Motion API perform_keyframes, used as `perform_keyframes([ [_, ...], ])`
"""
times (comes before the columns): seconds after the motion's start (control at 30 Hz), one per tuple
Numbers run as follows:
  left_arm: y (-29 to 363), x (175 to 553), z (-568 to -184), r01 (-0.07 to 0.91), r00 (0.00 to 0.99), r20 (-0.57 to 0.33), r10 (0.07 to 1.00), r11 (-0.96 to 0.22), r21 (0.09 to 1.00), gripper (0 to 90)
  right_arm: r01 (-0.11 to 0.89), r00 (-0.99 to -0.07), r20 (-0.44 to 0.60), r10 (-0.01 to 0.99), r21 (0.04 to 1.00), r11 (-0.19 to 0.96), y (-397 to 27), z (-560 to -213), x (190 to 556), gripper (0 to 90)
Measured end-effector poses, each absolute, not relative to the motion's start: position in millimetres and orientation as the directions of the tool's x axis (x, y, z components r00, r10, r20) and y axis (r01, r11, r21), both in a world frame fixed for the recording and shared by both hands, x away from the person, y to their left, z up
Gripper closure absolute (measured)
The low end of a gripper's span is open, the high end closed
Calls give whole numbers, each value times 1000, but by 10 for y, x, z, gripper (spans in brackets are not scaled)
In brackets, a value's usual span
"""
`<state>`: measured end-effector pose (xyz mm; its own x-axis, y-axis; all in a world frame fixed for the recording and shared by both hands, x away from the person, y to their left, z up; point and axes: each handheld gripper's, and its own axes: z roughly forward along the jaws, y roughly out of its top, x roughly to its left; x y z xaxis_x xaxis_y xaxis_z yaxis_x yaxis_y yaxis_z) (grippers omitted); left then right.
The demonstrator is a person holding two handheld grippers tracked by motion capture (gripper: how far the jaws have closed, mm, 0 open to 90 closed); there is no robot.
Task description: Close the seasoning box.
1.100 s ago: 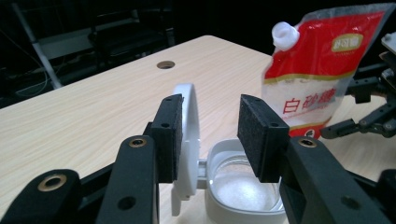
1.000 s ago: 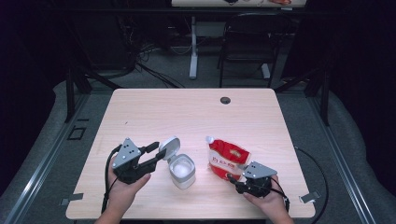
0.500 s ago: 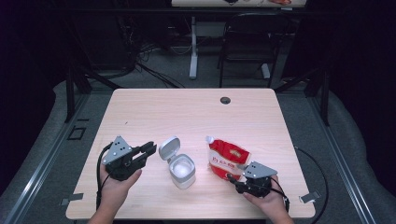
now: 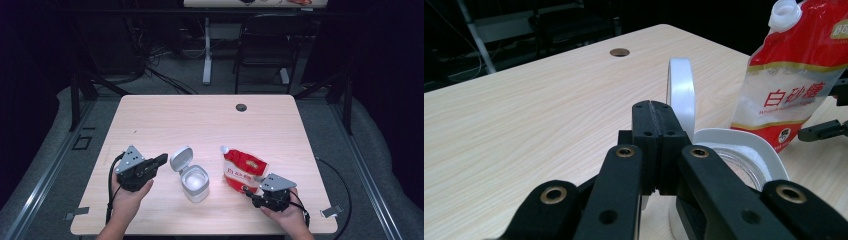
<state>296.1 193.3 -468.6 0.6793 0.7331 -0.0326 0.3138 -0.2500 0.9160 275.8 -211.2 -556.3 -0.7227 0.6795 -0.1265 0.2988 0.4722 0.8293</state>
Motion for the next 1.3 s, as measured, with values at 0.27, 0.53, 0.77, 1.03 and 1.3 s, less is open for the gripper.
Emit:
perform_keyframes([
  [0.27,1879,2976,-4707,317,686,-37,727,-253,914,900,296,-723,-132,678,828,476,-2125,-5560,2758,439],
  [0.53,1851,2963,-4729,317,691,-30,722,-266,910,900,296,-724,-132,677,827,478,-2125,-5558,2762,439],
  [0.77,1841,2950,-4723,314,696,-29,718,-267,911,900,298,-722,-132,679,827,478,-2127,-5556,2762,439],
  [1.03,1793,2918,-4723,309,708,-23,706,-281,908,900,295,-723,-133,678,828,478,-2133,-5548,2760,439],
  [1.3,1717,2880,-4735,303,724,-14,690,-299,905,900,295,-723,-134,678,827,479,-2132,-5548,2762,439],
])
